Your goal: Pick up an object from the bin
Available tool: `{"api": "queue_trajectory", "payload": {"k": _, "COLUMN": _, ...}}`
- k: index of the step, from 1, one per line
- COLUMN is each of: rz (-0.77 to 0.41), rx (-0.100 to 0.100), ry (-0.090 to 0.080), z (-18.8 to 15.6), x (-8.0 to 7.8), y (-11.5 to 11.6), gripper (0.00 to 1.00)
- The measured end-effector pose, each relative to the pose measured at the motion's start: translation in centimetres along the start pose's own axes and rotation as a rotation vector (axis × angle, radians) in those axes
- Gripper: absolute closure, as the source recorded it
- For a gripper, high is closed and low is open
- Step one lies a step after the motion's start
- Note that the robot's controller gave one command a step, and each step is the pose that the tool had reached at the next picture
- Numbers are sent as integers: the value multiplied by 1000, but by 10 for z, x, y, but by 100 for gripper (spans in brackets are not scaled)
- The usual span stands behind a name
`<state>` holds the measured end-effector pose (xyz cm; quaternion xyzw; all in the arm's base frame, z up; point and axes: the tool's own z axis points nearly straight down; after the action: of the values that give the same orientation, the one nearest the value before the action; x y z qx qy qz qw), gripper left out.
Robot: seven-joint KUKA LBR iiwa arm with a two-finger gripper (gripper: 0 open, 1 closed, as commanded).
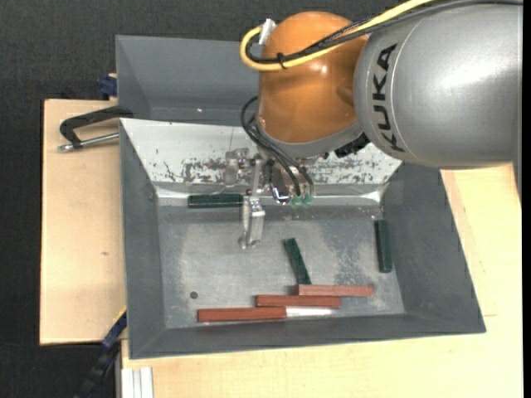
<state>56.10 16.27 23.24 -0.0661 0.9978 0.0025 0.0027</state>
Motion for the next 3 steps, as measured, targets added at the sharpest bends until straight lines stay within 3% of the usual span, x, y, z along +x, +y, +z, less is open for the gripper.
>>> {"api": "queue_trajectory", "payload": {"k": 1, "rz": -52, "rx": 3, "ry": -1, "z": -4, "x": -15, "y": -72, "gripper": 0}}
{"api": "queue_trajectory", "payload": {"k": 2, "rz": 93, "rx": 4, "ry": 2, "z": 19, "x": -3, "y": -74, "gripper": 0}}
{"api": "queue_trajectory", "payload": {"k": 3, "rz": -220, "rx": 3, "ry": 0, "z": 77, "x": 29, "y": -90, "gripper": 0}}
